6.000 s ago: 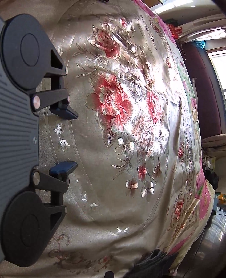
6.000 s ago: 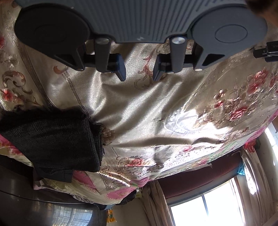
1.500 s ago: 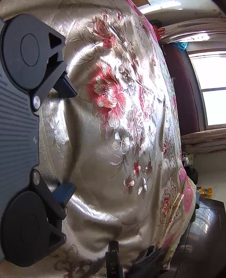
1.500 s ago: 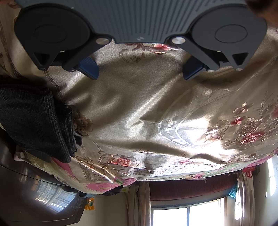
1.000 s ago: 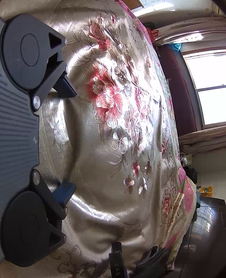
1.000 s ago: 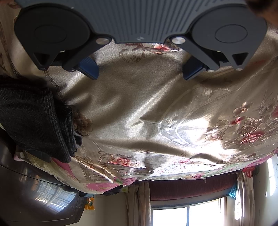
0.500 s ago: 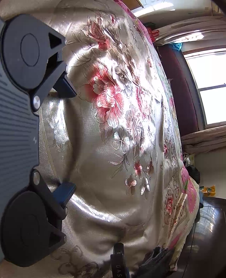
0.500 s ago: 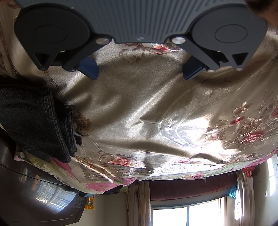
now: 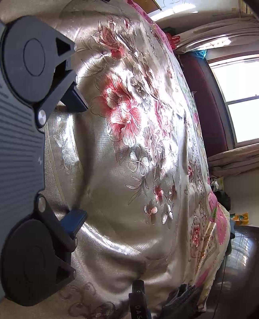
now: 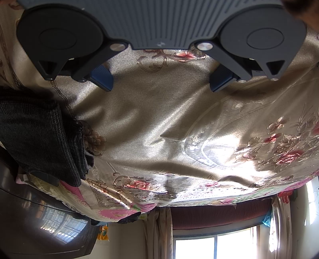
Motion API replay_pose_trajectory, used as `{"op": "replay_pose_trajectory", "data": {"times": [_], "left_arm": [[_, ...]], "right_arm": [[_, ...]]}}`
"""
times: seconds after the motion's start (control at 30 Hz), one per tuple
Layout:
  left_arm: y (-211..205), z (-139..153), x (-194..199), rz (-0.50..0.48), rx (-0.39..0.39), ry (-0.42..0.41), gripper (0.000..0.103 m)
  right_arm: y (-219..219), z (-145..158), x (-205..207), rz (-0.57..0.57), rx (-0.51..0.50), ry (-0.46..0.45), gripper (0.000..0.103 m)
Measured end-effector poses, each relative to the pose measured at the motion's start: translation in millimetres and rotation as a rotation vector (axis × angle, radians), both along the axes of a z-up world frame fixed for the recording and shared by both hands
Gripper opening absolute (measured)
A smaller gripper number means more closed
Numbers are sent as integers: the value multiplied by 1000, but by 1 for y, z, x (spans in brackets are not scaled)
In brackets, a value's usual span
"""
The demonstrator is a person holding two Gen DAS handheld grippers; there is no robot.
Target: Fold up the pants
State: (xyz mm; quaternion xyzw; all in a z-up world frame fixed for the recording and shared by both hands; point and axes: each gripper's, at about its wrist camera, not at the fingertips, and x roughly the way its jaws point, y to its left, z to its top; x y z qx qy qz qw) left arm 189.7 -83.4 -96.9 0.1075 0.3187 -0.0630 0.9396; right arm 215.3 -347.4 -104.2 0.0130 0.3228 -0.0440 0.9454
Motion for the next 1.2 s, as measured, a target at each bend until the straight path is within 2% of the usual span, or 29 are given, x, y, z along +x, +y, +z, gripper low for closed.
{"op": "replay_pose_trajectory", "data": {"times": [1.2], "left_arm": [[-4,1,-2,2,12,-7,103]], "right_arm": [[0,0,0,0,-1,0,102]]}}
